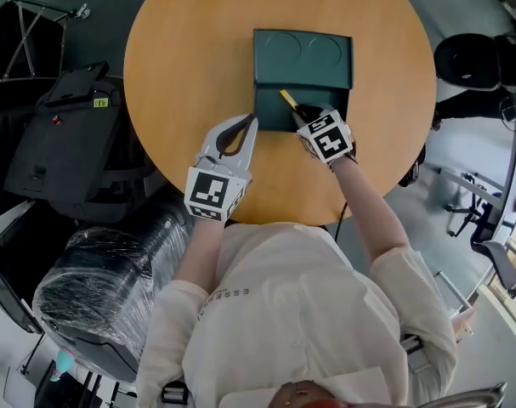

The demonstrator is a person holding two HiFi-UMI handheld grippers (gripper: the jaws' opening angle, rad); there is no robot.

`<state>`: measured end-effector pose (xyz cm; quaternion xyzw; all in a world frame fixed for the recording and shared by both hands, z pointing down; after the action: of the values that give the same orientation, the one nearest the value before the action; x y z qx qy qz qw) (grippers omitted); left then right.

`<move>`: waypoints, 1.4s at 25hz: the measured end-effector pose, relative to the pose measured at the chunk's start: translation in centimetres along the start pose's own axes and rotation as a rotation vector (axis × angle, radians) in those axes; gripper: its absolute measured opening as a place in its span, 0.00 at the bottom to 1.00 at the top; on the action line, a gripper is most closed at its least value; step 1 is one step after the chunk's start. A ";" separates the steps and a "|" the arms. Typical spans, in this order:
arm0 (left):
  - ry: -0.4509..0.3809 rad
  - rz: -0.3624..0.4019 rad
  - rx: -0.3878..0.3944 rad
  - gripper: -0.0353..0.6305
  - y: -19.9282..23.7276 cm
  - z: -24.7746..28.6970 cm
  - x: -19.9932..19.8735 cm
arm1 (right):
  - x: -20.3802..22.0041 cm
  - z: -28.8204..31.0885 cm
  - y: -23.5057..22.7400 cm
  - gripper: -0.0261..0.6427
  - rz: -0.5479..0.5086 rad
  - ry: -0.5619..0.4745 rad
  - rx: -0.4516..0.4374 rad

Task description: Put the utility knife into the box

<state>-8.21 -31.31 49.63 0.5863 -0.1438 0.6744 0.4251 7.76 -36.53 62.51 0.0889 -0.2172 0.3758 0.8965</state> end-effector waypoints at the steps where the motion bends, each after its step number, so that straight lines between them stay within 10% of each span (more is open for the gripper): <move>1: 0.002 0.000 -0.001 0.08 0.0 0.0 0.0 | 0.0 0.2 0.0 0.13 -0.005 0.016 -0.001; 14: 0.003 0.005 -0.008 0.08 -0.4 -1.0 0.0 | -0.5 0.1 -0.8 0.19 0.015 0.010 0.013; 25: -0.076 0.088 -0.014 0.08 -4.3 -2.8 -3.2 | -2.2 -13.5 0.1 0.09 0.242 -0.422 0.057; 35: -0.164 0.160 -0.049 0.08 -10.2 -7.4 -4.5 | 1.9 -23.8 4.3 0.03 0.213 -0.749 0.151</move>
<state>-5.83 -21.88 40.42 0.6154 -0.2411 0.6524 0.3709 13.55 -24.68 42.19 0.2627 -0.5090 0.4233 0.7020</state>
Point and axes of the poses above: the fingertips, and each gripper's own axes: z forward along the fingers, y to its left, x out of its underside, the point moved 6 cm from there along -z, backward along the fingers, and after that the axes turned 7 degrees about x, right-handed, at the moved point
